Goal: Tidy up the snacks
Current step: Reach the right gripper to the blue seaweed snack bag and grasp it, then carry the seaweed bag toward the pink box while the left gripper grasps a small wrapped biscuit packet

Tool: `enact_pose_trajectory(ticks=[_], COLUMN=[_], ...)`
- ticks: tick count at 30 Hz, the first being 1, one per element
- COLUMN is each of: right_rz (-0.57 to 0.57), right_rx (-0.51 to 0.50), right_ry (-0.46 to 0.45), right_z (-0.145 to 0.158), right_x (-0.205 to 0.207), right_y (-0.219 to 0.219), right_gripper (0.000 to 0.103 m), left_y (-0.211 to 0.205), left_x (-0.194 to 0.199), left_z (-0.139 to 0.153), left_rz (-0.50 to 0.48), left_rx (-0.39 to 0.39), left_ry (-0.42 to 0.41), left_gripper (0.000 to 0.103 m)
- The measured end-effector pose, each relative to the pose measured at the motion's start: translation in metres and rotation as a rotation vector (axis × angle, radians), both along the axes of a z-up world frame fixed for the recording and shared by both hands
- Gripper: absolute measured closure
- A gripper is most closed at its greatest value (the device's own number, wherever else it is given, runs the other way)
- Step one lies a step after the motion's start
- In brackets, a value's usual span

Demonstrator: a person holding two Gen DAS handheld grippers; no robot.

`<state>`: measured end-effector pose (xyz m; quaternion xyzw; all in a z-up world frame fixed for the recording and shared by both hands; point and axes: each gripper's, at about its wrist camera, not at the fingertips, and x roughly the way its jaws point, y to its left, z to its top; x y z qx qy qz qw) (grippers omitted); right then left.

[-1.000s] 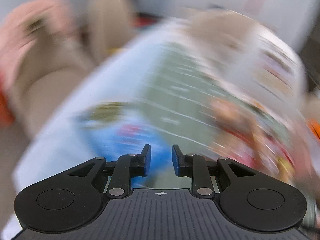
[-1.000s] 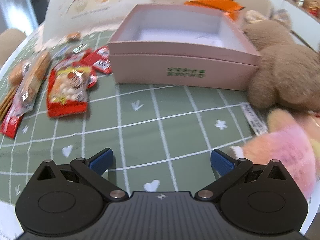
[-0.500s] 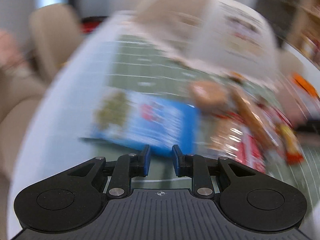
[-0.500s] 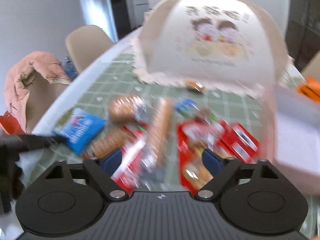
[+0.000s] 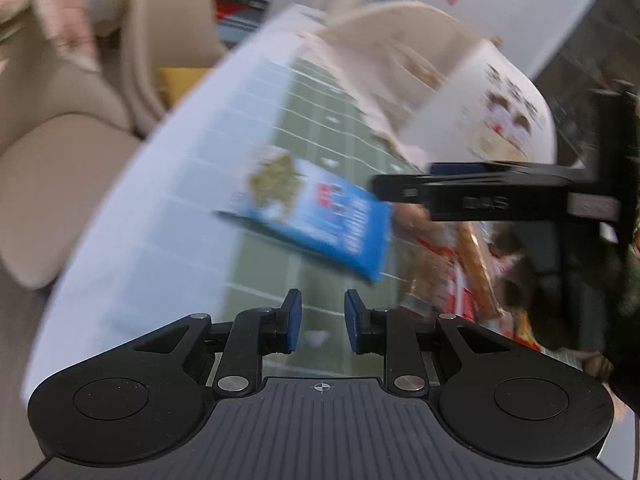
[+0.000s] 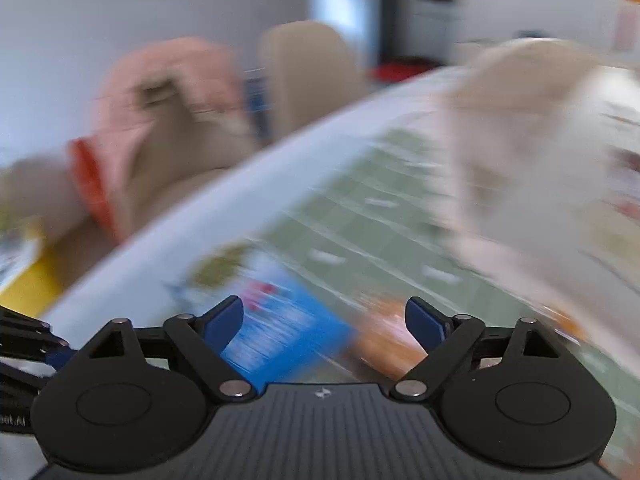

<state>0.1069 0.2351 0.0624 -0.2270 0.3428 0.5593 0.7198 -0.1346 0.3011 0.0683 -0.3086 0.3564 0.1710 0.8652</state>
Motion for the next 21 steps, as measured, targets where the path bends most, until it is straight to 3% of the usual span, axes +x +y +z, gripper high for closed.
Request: enact_pose_trajectory(ticks=[4,8,11,13,16,21], right_rz=[0.129,0.137,0.197,0.172,0.085,-0.106], right_rx=[-0.067,-0.179,-0.192,-0.212,-0.214,-0.097], right_ry=[0.003,0.198,0.183,0.094,0.128,0.143], right_z=[-0.022,-0.042,-0.042,-0.044,-0.036,0.005], right_x=[-0.002,0.007,-0.014,-0.033,-0.046,-0.068], right_y=[0.056,0.074,0.061,0.048,0.019,-0.063], right_gripper=[0.013,0.012,0.011,0.018,0.026,0.027], left_y=[0.008,0.011,0.013,0.012,0.01,0.004], left_x=[-0.025,-0.046,-0.048,-0.045,-0.035,-0.012], left_z=[0.004,0.002,-0.003,-0.006,-0.004,0.005], left_rz=[0.062,0.105,0.123,0.124,0.095,0.032], left_rx=[-0.01,-0.021,-0.038,-0.045,-0.029,0.003], left_ry=[-0.005,0.006,0.009,0.021,0.029,0.004], left_gripper=[0.077,0.077,0.077,0.077,0.077,0.077])
